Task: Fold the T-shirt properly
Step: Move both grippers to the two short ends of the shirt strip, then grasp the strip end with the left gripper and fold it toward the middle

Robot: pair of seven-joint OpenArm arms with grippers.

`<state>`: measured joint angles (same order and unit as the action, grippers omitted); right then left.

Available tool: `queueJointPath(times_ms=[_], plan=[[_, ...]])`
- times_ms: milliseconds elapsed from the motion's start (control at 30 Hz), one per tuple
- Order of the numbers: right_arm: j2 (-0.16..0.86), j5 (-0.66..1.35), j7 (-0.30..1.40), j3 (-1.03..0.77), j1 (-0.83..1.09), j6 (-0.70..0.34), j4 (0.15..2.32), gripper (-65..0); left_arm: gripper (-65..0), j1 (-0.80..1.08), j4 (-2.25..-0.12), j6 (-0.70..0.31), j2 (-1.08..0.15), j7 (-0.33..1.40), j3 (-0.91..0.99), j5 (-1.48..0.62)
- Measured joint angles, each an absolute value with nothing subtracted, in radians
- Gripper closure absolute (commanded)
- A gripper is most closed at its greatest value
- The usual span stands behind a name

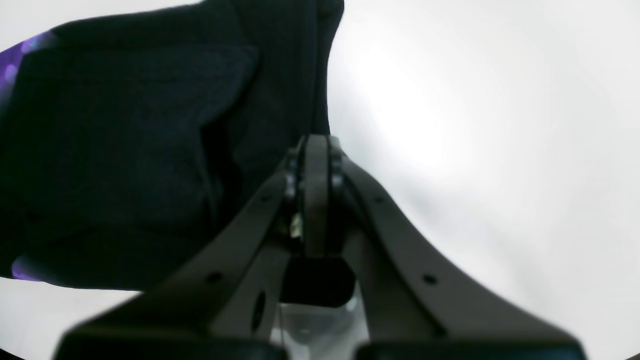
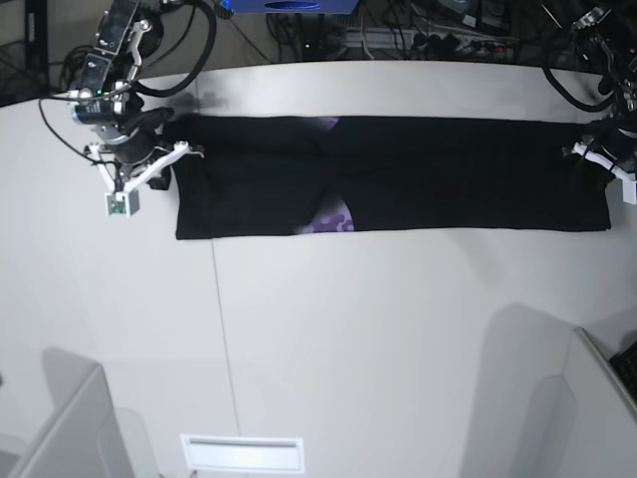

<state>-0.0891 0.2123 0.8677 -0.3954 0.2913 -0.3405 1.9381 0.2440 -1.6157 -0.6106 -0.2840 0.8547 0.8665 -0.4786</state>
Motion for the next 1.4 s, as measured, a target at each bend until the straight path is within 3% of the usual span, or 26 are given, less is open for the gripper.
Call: queueJointPath(times_ms=[367,1000,1133,1400], plan=[[-0.094,0.212,0.868,-0.395,0.289,-0.34,1.938,0.0,0.0,0.336,-1.802,-0.608,-0.229,0.853,0.753,-0.481],[-0.094,0.212,0.869,-0.395,0.291,-0.34,1.938,0.0,0.0,0.356,-1.877,-0.413,-0.161,0.856,0.36,-0.484],[-0.094,0.212,0.869,-0.395,0.291,-0.34,1.938,0.0,0.0,0.35,-1.878,-0.324,-0.162,0.856,0.279,-0.484],[-0.094,0.212,0.869,-0.395,0.291,-0.34,1.938,0.0,0.0,0.334,-1.879,-0.283,-0.142,0.857,0.178,-0.479]])
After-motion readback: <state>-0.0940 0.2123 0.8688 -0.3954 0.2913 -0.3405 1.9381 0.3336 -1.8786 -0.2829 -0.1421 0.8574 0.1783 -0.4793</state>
